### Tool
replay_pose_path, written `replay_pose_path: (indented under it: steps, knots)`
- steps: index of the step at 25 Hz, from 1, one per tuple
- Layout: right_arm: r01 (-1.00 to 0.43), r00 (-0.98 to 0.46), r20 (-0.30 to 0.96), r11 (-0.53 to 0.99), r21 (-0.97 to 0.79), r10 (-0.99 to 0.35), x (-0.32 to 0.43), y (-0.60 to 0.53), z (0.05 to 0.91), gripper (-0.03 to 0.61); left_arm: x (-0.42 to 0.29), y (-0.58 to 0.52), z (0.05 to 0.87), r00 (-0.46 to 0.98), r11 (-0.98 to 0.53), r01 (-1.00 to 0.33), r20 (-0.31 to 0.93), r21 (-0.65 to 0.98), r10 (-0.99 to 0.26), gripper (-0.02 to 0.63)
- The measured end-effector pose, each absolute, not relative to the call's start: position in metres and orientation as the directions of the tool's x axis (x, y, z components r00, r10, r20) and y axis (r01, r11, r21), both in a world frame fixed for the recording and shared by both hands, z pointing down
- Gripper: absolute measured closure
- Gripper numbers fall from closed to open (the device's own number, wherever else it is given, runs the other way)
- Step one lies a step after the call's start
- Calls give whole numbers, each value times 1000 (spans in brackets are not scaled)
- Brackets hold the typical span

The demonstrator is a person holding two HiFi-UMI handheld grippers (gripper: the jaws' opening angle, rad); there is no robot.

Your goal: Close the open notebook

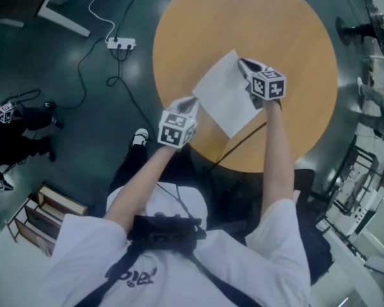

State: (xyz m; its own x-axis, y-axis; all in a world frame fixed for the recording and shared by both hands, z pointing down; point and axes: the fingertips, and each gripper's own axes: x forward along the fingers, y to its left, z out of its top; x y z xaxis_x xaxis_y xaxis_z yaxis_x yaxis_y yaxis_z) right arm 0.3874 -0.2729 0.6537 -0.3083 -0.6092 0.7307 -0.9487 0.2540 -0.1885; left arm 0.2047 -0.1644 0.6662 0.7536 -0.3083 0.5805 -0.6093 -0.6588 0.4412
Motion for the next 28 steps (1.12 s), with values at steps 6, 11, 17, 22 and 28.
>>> replay_pose_path:
  steps: [6, 11, 17, 22, 28]
  knots:
    - [-948, -317, 675, 206, -242, -667, 390, -261, 641, 538, 215, -152, 653, 758, -839, -494, 586, 227, -287, 592]
    - [-953, -284, 637, 136, -272, -717, 398, -251, 638, 538, 222, -144, 648, 767, -916, -386, 589, 107, -254, 592]
    - [-954, -240, 611, 66, -294, -754, 411, -231, 633, 538, 231, -123, 640, 776, -975, -204, 593, -85, -214, 592]
    - [-953, -230, 608, 50, -299, -760, 413, -206, 628, 540, 244, -103, 632, 784, -981, -80, 596, -179, -173, 594]
    - [-955, -173, 608, -19, -297, -775, 421, -160, 628, 540, 255, -81, 632, 786, -983, -1, 608, -181, -113, 592]
